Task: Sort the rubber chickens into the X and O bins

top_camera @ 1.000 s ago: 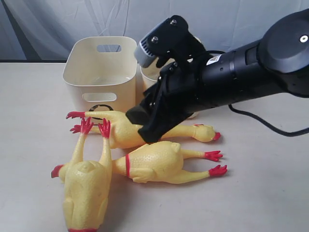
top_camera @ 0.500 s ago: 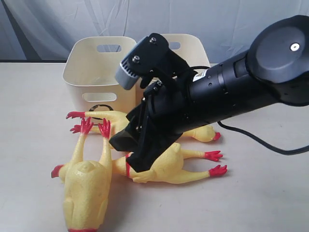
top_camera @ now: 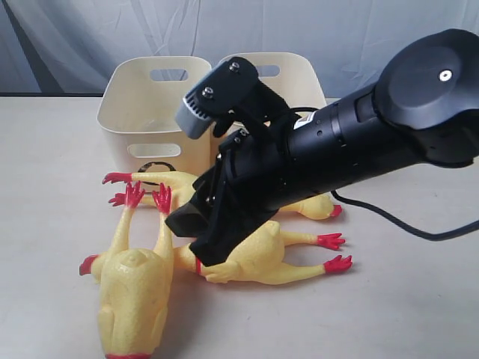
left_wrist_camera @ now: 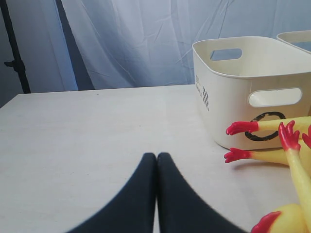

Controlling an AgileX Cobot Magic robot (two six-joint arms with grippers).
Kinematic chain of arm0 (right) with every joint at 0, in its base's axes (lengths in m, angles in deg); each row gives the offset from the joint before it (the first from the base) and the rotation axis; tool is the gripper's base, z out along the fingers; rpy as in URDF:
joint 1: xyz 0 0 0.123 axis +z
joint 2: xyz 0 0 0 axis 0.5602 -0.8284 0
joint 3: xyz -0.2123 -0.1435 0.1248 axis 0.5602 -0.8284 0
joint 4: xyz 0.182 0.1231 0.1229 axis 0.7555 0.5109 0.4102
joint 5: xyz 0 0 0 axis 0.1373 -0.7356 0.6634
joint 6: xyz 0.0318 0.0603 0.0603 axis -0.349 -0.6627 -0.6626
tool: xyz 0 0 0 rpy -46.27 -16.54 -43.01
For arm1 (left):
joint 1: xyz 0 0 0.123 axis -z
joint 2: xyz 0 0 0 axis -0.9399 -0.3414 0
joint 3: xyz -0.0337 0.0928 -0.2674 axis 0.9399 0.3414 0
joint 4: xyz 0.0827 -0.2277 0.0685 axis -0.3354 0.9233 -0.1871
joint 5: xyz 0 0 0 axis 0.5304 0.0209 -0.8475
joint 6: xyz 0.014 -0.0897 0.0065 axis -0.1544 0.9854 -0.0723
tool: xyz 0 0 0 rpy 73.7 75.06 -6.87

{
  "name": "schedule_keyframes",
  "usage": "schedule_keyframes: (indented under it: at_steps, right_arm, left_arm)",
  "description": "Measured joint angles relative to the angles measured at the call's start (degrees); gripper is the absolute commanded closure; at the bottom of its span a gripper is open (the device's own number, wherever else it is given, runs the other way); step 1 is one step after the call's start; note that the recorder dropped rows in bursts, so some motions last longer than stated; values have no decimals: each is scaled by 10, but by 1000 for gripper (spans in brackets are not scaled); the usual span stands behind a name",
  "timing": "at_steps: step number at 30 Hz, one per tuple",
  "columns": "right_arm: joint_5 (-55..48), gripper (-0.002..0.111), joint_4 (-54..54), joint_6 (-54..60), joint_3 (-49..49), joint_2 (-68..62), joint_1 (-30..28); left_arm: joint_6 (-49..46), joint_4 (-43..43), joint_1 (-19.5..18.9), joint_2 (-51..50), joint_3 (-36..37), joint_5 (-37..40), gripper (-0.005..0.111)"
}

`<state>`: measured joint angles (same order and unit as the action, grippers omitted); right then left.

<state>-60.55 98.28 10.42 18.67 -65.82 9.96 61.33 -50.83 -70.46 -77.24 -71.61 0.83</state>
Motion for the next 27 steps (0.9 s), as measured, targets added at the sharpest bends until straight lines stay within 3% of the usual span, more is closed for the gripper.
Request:
schedule_keyframes:
  at_steps: [11,20,24,27]
  right_arm:
    - [-1,55,-22,0,0,0,0]
    - [-21,55,-154,-78,0,23,0]
    - [-32,55,-263,-171,0,50,0]
    - [-42,55,-358,-241,0,70,0]
  left_arm:
    - [1,9,0,0,0,-5,107]
    - [40,320,0,0,0,-172,107]
    - [63,384,0,0,-2,-218,107]
    - [98,395,0,0,-23,-198,107]
